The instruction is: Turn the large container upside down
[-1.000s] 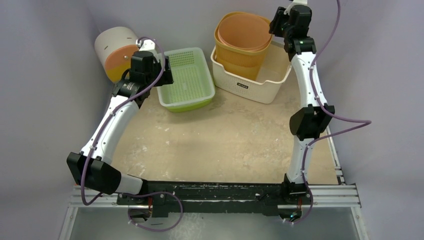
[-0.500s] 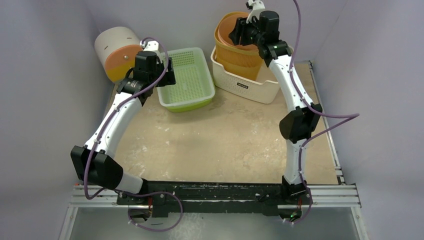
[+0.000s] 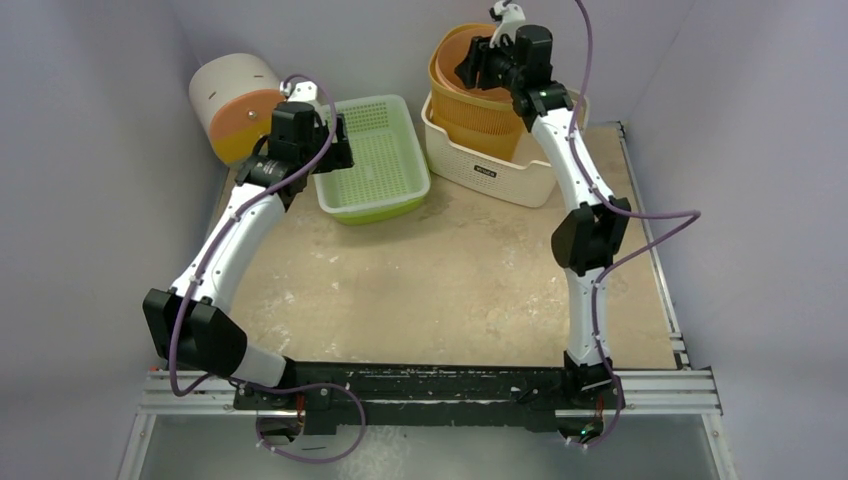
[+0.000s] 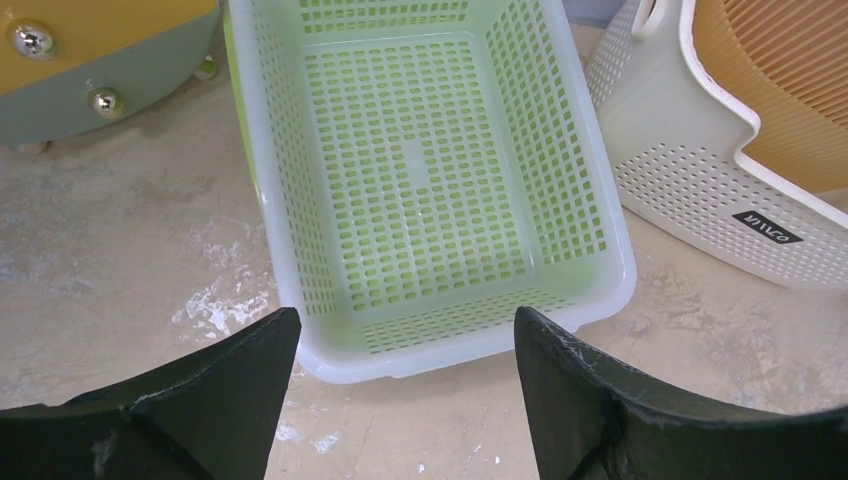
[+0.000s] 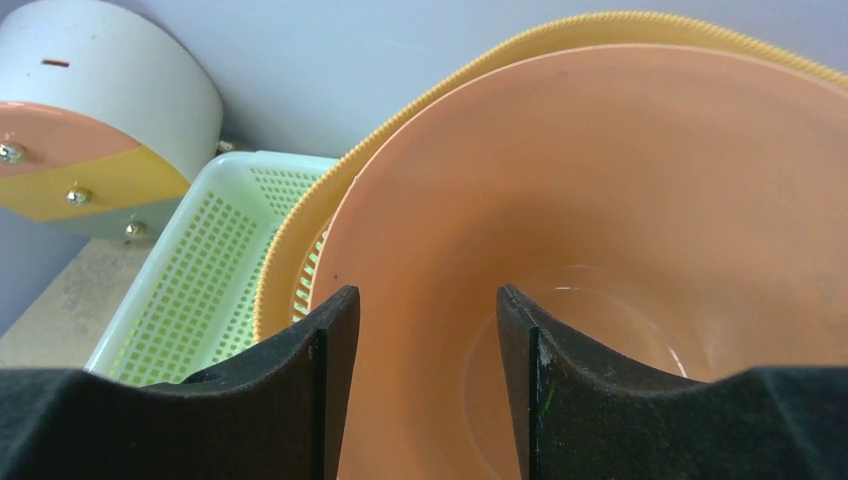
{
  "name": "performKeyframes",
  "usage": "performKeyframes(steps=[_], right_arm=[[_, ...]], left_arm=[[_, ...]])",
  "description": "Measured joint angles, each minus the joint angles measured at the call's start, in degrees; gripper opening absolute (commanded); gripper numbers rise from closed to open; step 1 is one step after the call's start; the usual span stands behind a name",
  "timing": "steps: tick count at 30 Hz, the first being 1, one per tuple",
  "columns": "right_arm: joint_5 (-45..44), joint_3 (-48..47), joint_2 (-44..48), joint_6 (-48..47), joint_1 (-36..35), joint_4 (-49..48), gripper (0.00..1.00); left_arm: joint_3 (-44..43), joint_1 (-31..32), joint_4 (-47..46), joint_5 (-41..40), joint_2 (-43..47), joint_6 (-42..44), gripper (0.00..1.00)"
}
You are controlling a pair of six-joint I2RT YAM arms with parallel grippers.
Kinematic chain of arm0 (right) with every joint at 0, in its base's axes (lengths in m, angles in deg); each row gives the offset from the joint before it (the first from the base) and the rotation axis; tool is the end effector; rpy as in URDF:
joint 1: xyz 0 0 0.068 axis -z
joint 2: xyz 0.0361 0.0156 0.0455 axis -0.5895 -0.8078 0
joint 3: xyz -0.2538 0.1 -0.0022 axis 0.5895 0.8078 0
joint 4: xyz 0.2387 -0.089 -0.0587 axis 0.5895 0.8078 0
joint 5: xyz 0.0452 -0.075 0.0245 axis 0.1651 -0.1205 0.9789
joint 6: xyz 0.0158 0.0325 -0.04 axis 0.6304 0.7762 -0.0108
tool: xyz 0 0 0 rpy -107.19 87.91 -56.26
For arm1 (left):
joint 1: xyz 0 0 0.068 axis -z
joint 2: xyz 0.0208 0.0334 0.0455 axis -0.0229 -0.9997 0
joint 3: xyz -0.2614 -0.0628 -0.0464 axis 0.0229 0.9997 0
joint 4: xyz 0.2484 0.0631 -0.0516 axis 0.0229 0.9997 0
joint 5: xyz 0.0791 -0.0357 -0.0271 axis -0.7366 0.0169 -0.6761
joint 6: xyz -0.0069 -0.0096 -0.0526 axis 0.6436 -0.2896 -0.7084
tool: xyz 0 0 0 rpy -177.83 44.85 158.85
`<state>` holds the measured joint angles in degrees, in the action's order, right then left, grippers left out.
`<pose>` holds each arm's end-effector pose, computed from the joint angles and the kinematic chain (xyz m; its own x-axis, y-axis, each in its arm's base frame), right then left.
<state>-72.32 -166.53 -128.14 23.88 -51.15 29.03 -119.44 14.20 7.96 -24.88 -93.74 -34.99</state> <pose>0.4983 0.1430 0.4242 -0.1272 0.1416 -0.9817 -0.4801 0.8573 0.1859 0.3198 -0.0830 0.3824 -0.4945 -0.2218 -0.8404 -0.0415 0.9718 -0.2320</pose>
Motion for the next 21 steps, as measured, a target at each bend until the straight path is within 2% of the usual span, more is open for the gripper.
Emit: performKeyframes(steps=[10, 21], right_arm=[[1.57, 0.04, -1.64, 0.76, -2.1, -2.58, 0.62], [0.13, -3.1, -2.62, 1.38, -3.74, -3.19, 0.62]], left_arm=[[0.04, 0.0, 1.07, 0.35, -1.75, 0.2, 0.75], [1.79, 0.0, 1.27, 0.74, -1.77, 0.61, 0.75]])
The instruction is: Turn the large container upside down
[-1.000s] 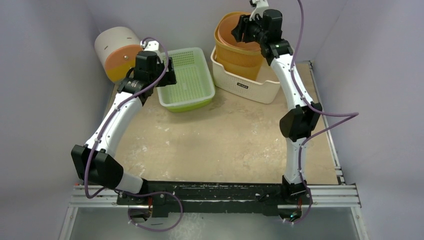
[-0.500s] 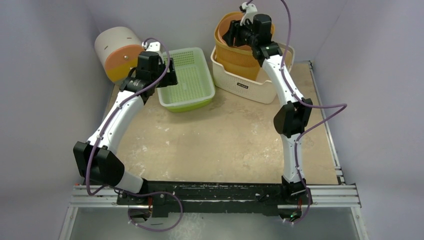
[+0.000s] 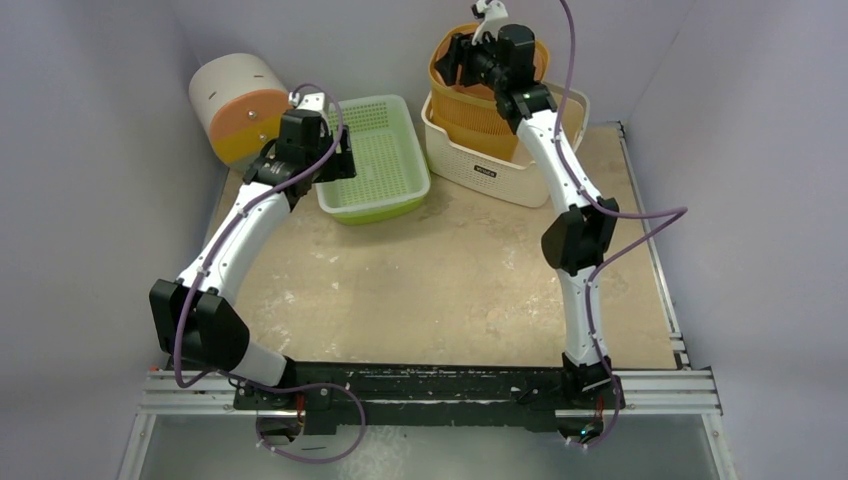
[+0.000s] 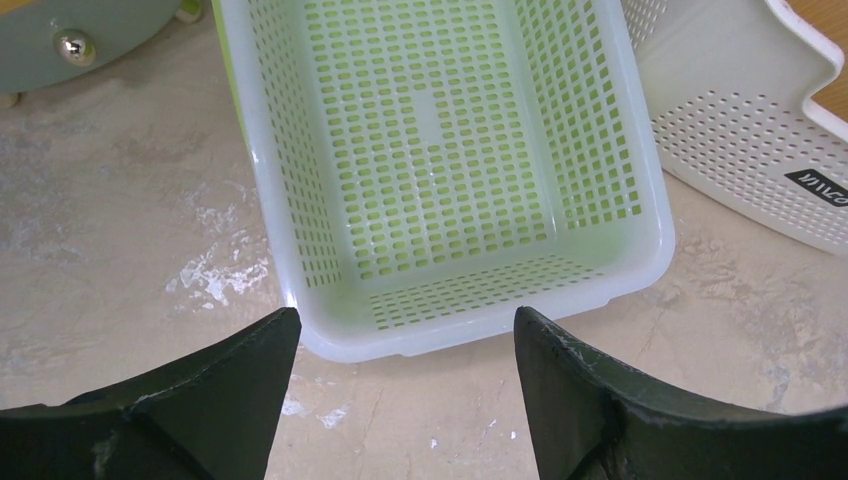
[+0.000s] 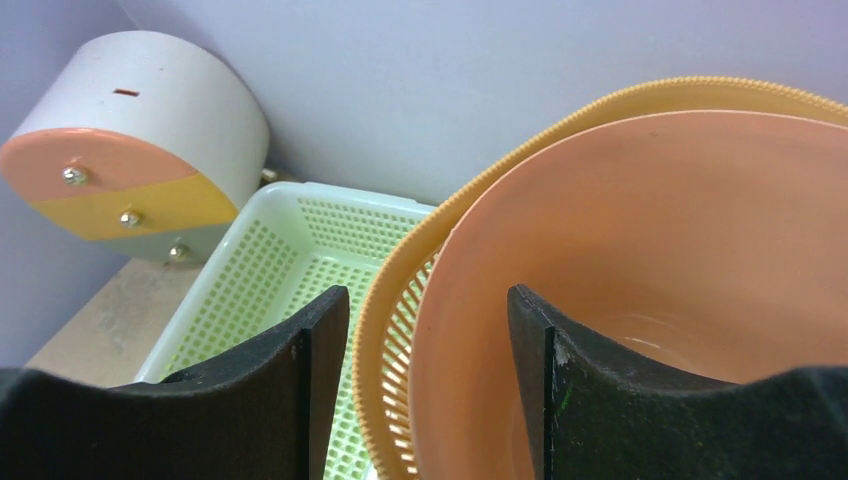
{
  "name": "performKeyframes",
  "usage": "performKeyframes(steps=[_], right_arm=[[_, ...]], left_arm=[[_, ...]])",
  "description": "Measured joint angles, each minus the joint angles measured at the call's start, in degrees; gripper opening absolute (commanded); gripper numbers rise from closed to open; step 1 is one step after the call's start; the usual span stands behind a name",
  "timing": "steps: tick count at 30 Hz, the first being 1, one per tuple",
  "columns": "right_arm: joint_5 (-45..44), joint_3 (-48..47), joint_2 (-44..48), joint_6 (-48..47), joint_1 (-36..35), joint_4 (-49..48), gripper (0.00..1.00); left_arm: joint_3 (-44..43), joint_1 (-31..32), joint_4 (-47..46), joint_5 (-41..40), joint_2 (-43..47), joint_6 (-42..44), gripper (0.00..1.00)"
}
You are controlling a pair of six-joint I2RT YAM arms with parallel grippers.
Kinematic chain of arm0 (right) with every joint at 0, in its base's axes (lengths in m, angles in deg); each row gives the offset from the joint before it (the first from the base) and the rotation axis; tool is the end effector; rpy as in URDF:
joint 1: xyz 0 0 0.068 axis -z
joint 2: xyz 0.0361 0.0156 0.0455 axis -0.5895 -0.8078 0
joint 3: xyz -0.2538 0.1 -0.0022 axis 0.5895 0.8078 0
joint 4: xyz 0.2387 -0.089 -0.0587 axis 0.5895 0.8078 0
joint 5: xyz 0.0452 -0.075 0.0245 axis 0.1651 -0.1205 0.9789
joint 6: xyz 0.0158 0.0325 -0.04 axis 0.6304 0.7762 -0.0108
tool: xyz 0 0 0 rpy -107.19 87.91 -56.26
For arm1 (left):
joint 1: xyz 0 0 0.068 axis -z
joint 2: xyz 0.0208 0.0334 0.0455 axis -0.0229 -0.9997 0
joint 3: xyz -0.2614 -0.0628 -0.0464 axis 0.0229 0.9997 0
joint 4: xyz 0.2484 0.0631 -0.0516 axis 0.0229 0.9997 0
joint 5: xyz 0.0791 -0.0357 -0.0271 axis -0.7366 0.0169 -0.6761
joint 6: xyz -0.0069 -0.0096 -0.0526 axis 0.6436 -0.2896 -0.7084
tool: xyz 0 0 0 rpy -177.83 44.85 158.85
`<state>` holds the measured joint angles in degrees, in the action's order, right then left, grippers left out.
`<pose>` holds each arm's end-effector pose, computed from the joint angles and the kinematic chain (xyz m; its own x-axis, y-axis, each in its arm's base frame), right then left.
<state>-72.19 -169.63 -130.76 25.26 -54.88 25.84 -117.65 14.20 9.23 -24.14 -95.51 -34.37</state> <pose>0.4960 0.1779 0.4255 -0.0900 0.1728 -0.9808 -0.5455 0.8154 0.1937 0.3260 -0.0852 0.3600 -0.5655 -0.1923 -0.8020 -0.0432 0.9780 -0.2041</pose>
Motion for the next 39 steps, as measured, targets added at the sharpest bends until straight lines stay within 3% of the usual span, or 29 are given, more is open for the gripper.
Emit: performKeyframes(steps=[12, 19, 23, 24, 32, 39], right_arm=[[-6.6, -1.4, -3.41, -3.23, -0.37, 1.9, 0.56], [-8.61, -1.84, -3.28, -5.53, -1.36, 2.73, 0.34], [-9.03, -0.31, -1.9, -7.61, -1.73, 3.37, 0.04], [-9.07, 0.28, -1.36, -8.07, -1.79, 3.82, 0.01], [-11.43, 2.67, 2.47, -10.6, -1.68, 9.49, 0.0], [-15.67, 10.62, 10.84, -11.76, -1.55, 15.82, 0.0]], left_arm=[[0.85, 0.0, 0.11, 0.11, 0.0, 0.15, 0.75], [0.85, 0.0, 0.09, 0.35, 0.0, 0.15, 0.75], [0.87, 0.0, 0.07, 0.46, 0.0, 0.15, 0.75], [0.9, 0.0, 0.04, 0.5, 0.0, 0.15, 0.75], [1.22, 0.0, -0.11, 0.79, 0.0, 0.15, 0.75], [3.04, 0.0, -0.11, 0.98, 0.0, 0.13, 0.75]])
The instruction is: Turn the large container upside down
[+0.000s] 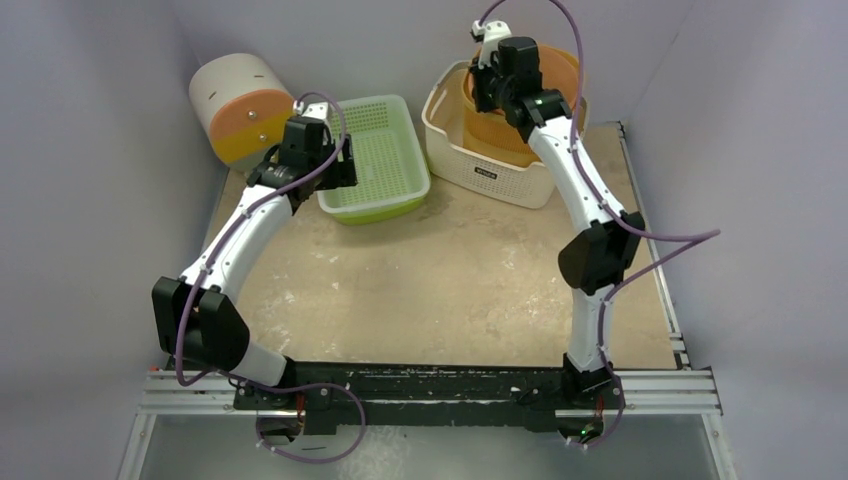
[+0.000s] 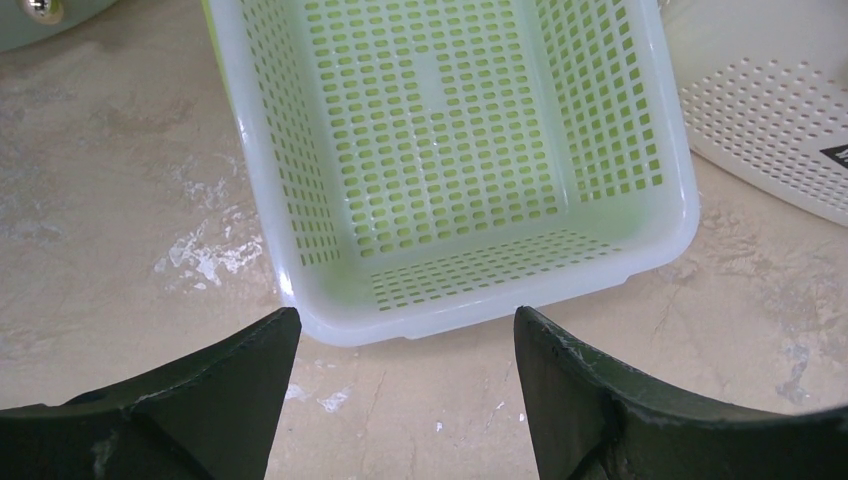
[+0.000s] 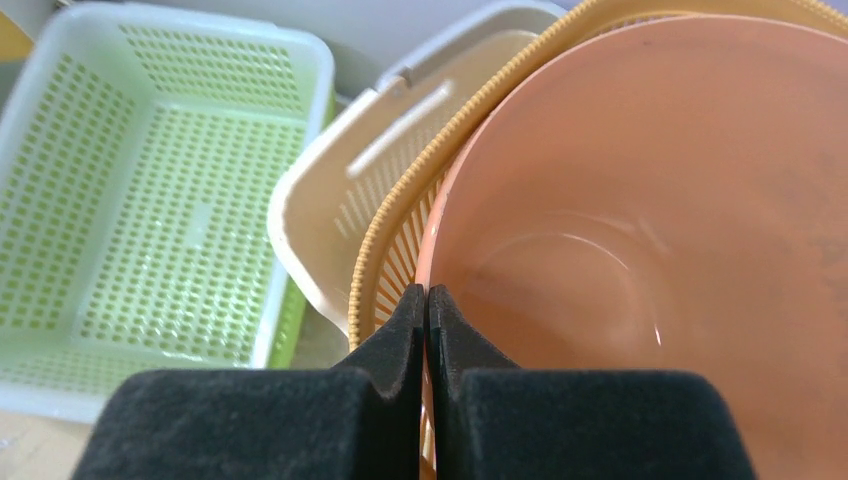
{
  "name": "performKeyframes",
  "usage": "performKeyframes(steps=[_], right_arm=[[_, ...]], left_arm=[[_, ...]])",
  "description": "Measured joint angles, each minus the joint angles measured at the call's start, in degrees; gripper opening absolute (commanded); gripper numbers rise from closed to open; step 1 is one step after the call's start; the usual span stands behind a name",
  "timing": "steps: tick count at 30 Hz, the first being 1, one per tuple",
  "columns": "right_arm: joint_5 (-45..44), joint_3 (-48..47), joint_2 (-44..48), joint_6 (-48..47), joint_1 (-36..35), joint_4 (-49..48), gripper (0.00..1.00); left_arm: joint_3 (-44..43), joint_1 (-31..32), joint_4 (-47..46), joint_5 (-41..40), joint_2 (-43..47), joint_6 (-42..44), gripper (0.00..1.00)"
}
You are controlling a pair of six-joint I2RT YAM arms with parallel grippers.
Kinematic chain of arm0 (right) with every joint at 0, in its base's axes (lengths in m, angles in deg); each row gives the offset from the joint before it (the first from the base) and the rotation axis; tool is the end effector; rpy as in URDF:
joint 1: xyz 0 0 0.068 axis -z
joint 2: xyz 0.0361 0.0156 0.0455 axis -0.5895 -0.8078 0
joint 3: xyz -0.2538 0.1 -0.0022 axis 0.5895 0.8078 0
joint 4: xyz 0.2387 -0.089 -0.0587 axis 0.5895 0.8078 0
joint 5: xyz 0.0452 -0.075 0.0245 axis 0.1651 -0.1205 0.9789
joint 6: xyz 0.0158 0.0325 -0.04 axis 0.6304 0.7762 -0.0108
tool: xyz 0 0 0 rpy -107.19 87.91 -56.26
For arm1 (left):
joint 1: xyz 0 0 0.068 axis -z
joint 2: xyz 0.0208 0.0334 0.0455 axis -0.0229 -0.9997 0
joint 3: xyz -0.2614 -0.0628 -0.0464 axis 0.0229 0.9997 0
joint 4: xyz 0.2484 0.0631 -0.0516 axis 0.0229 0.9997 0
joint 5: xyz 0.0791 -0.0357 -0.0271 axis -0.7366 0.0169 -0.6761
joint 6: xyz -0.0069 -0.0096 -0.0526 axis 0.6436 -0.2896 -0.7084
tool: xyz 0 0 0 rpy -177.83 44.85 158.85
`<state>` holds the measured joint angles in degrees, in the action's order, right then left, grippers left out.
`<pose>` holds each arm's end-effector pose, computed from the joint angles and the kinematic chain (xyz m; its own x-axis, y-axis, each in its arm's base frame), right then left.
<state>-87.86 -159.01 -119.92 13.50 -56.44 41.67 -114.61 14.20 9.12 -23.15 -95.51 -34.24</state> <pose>0.4535 0.1672 0.4253 -0.2312 -0.0907 -0.9687 -0.3343 0.9424 -0.0085 0.3247 -0.0855 0.3422 -0.6091 -0.1789 -0.7727 -0.0386 0.9798 -0.1964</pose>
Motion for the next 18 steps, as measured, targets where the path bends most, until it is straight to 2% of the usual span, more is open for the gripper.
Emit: performKeyframes(steps=[3, 4, 8, 11, 14, 18], right_arm=[[-1.73, 5.46, 4.76, -0.46, 0.44, 1.51, 0.0], [-2.14, 7.23, 6.23, -0.55, 0.57, 1.73, 0.04], [-2.69, 9.05, 8.31, -0.79, 0.94, 4.04, 0.37], [-2.89, 5.6, 6.14, -0.7, 1.05, 6.75, 0.47], [-2.14, 2.84, 4.11, -0.28, 1.49, 7.67, 0.46], [-0.44, 0.96, 2.4, 0.24, 1.53, 7.96, 0.37]], left_arm=[[0.11, 0.0, -0.09, 0.04, 0.0, -0.02, 0.75], [0.11, 0.0, -0.15, 0.04, 0.0, -0.02, 0.75], [0.15, 0.0, -0.2, 0.81, -0.11, -0.07, 0.75], [0.15, 0.0, -0.28, 1.18, -0.35, -0.2, 0.75], [0.15, 0.0, -0.44, 1.33, -0.68, -0.2, 0.75], [0.15, 0.0, -0.46, 1.38, -1.03, -0.17, 0.75]])
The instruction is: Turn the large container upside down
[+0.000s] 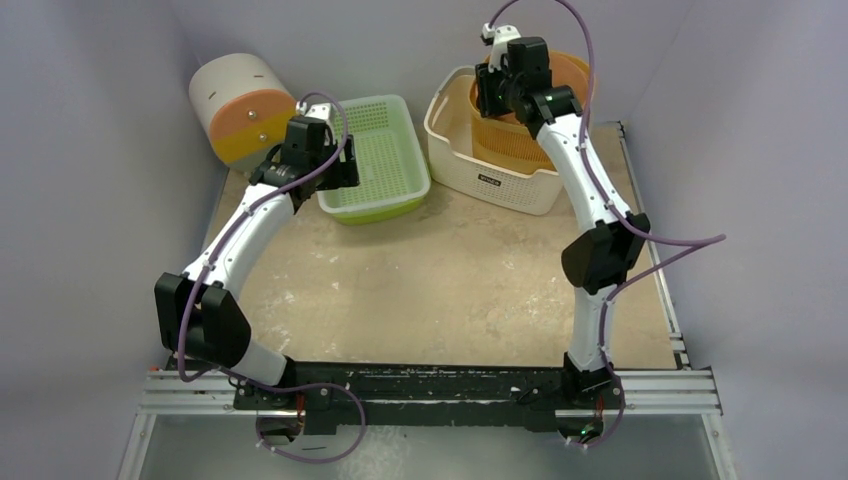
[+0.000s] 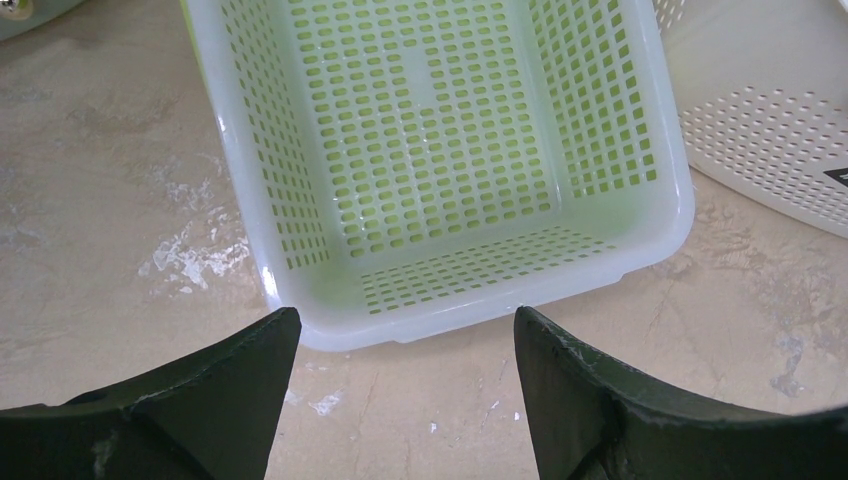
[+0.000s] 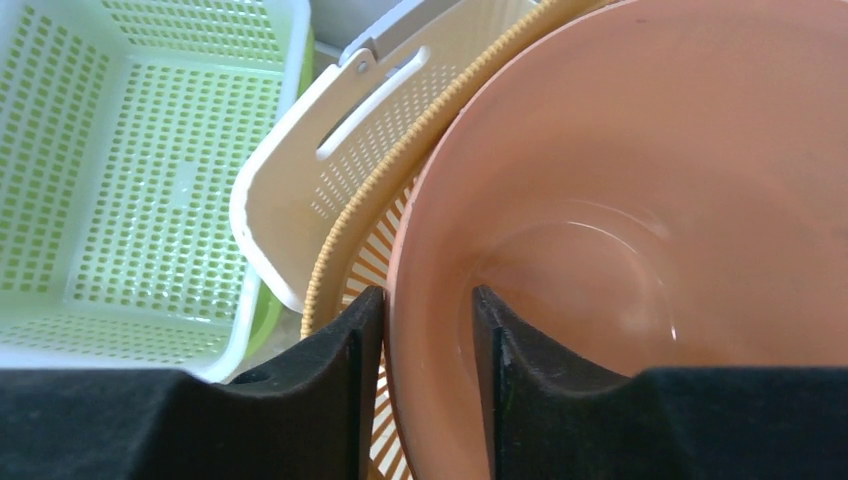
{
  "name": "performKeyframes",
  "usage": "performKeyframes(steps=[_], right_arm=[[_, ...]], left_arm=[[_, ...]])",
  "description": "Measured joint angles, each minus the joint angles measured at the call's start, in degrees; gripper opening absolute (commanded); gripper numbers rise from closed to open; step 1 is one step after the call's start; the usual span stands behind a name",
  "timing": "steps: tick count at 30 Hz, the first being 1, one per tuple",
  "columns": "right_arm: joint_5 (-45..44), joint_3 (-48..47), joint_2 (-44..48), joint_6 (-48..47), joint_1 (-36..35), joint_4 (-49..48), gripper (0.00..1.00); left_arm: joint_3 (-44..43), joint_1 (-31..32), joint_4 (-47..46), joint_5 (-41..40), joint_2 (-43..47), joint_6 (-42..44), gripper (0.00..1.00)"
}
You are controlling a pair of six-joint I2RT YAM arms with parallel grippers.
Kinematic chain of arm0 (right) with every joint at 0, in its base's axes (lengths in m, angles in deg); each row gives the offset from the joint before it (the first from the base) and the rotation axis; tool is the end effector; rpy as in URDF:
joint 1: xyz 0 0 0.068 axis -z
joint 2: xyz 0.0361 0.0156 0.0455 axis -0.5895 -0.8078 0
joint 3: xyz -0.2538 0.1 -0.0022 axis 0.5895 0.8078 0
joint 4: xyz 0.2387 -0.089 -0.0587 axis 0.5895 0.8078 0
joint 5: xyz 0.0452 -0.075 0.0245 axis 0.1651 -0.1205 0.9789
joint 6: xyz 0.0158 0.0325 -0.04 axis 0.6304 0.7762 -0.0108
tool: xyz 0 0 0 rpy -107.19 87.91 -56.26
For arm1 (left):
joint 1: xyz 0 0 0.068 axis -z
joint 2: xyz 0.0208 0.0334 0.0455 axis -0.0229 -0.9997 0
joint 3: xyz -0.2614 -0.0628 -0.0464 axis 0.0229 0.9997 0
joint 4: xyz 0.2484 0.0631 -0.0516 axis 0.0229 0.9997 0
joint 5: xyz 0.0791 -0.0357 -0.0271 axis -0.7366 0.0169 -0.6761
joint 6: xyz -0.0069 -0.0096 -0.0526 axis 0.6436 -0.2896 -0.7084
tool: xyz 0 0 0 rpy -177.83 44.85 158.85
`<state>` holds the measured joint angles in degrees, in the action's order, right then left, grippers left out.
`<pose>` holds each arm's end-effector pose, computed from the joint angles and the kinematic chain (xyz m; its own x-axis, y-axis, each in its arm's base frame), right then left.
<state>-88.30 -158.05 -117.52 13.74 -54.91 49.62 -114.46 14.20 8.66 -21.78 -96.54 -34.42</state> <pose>0.4424 0.1495 0.4243 -0.3373 -0.1154 -0.9343 -0.3018 0.9533 -0.0088 0.3289 -0.0875 0.3362 -0.6247 -0.1785 -0.7602 -0.0253 0.9776 -0.2088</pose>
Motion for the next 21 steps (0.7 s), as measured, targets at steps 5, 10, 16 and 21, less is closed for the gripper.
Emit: performKeyframes(steps=[5, 10, 16, 21], right_arm=[[2.64, -0.87, -1.18, 0.96, -0.02, -0.11, 0.0], [2.34, -2.21, -1.84, 2.45, -0.04, 0.79, 0.0], [-1.84, -2.43, -1.05, 2.49, -0.04, 1.09, 0.0], [-5.4, 0.63, 3.13, 2.27, -0.07, -0.09, 0.0]], left_arm=[[0.0, 0.0, 0.0, -0.04, -0.04, 0.17, 0.75], [0.0, 0.0, 0.0, -0.15, -0.22, 0.22, 0.75], [-0.02, 0.0, -0.02, -0.13, -0.66, 0.22, 0.75], [-0.13, 0.0, 0.0, -0.11, -1.22, 0.17, 0.75]])
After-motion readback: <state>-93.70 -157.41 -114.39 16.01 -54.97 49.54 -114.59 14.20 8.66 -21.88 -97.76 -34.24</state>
